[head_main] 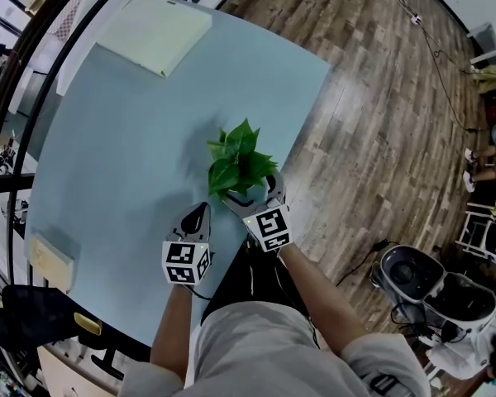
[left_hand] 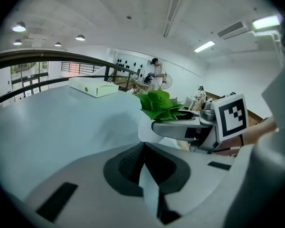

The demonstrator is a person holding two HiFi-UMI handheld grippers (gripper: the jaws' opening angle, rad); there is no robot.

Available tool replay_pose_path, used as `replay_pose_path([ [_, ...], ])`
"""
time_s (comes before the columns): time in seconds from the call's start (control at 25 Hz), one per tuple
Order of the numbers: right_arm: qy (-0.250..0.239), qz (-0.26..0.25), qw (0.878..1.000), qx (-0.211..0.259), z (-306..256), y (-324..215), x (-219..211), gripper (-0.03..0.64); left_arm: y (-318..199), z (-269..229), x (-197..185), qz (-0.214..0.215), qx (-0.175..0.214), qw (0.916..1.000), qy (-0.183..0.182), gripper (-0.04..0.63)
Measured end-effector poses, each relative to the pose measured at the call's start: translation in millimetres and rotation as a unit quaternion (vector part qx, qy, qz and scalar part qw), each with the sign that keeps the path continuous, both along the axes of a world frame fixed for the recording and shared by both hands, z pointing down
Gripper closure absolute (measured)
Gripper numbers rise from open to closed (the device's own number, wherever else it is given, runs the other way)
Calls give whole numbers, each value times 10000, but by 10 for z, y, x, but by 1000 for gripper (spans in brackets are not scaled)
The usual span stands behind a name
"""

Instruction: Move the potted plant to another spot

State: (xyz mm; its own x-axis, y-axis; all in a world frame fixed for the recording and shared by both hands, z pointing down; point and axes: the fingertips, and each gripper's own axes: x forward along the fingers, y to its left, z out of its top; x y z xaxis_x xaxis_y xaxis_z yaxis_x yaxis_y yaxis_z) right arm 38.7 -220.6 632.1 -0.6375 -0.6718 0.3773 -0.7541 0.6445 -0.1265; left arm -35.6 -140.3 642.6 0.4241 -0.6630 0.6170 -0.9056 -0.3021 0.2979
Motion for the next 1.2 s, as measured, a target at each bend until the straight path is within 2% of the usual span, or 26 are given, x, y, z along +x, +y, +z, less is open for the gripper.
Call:
replay_pose_path([
  [0.44,-67,-9,9999,-146,10,269,181,86,55,45,114,-200,-83,9996,157,584],
  [1.08,104,36,9995,-296,79,617,524,87,268,41,382,-89,-85,9998,130,584],
  [1.2,191,73,9992,-354,107,721,592,132,323,34,440,-57,-71,9999,118,584],
])
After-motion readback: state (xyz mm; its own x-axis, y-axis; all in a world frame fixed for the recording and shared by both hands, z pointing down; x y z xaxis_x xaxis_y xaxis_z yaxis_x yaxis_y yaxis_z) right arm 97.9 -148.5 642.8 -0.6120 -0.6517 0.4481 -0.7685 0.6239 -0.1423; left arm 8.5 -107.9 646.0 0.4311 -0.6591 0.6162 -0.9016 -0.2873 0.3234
